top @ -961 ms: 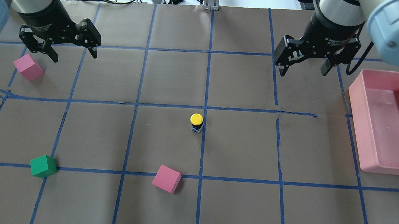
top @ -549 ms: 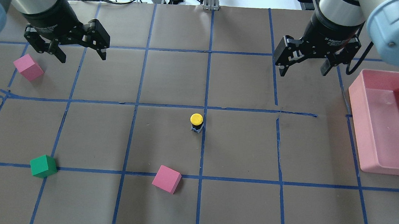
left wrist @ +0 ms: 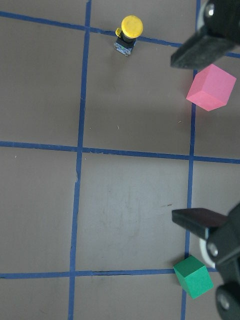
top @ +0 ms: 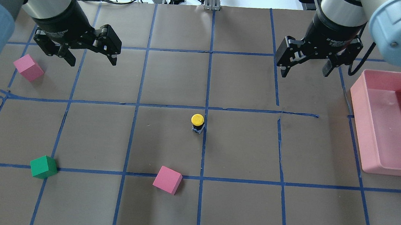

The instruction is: Align button upright

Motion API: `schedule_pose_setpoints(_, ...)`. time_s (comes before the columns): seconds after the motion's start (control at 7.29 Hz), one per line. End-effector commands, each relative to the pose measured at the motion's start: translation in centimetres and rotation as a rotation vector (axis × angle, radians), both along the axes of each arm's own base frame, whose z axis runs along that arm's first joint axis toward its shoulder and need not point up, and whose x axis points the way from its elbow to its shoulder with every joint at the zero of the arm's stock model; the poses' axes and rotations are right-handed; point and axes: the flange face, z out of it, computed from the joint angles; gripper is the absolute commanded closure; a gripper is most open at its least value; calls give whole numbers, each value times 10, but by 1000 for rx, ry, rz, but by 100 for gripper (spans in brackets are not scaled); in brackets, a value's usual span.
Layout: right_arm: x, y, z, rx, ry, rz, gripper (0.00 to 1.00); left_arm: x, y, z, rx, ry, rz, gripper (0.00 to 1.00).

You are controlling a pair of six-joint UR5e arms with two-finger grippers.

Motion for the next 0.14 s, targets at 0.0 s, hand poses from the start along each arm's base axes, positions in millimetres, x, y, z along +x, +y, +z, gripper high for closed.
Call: schedule_pose_setpoints(0.0, 0, 1, 1, -1, -1, 0, 0, 0, 6, 2, 7, -7, -25, 0)
